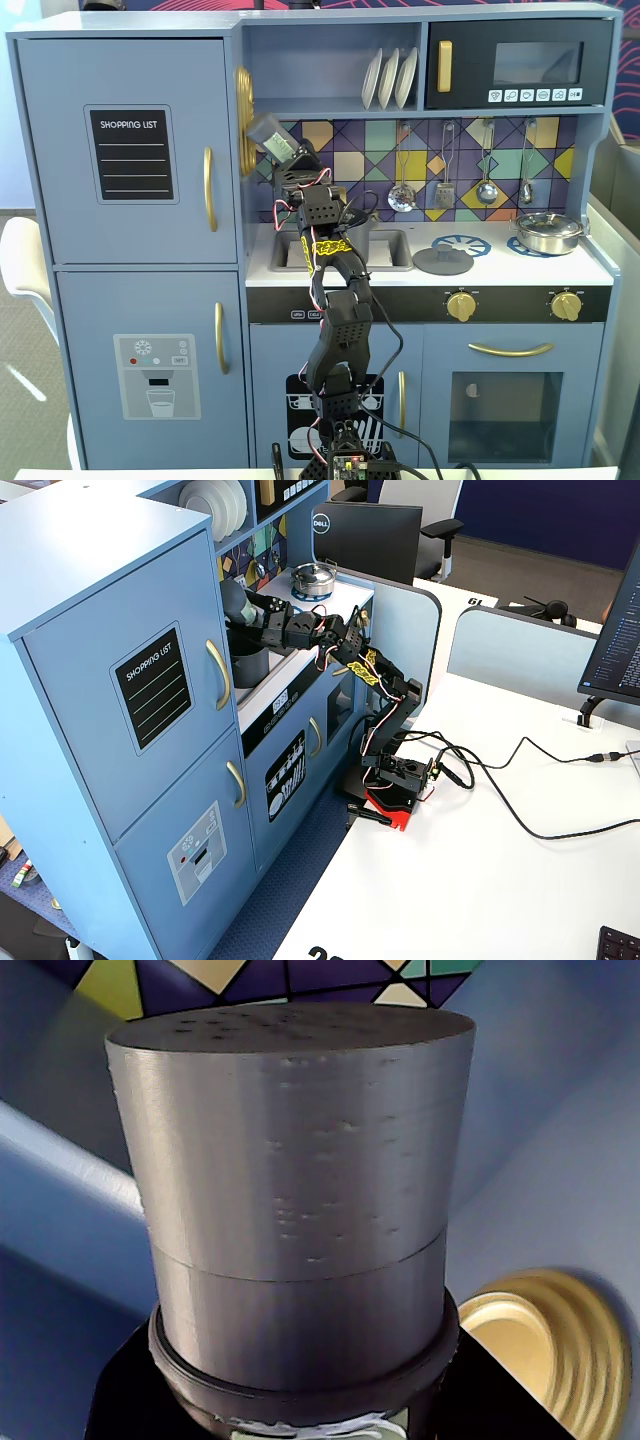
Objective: Put salt in the gray recipient
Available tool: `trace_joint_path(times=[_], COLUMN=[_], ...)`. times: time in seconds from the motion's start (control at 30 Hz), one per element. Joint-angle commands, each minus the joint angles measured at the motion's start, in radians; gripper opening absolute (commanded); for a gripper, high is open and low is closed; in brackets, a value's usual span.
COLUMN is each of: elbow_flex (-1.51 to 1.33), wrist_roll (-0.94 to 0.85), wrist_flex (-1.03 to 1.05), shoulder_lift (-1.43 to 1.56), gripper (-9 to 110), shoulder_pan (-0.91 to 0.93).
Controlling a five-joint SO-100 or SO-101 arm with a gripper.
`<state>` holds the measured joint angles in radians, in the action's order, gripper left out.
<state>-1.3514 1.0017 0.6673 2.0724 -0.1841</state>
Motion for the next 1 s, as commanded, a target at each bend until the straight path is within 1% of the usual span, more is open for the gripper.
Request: trace_joint_path(times=[0.0,0.17,0.4,0.47,0.57,0.63,0.77,0.83,0.97], elbow_flex=[0.049,-0.064,-0.04,0.015,0.06,0.118,0.192,0.163,0.018], wrist_roll=[0.074,0.089,0.086,0.058,-0.029,-0.063,-0.063,-0.041,0.011], wrist_flex=[0.006,0.015,-0.011,-0.029,-0.146,-0.175,-0.149,-0.121,-0.078], shoulder_lift=[-0.011,-0.008,-0.052,-0.072,-0.075,-0.101,-0.146,-0.141,-0.097], gripper=[0,0,0,0,0,0,0,0,0], shoulder_pan=[0.086,0.161,0.135,0.106,0.046,0.035,0.06,0.084,0.163])
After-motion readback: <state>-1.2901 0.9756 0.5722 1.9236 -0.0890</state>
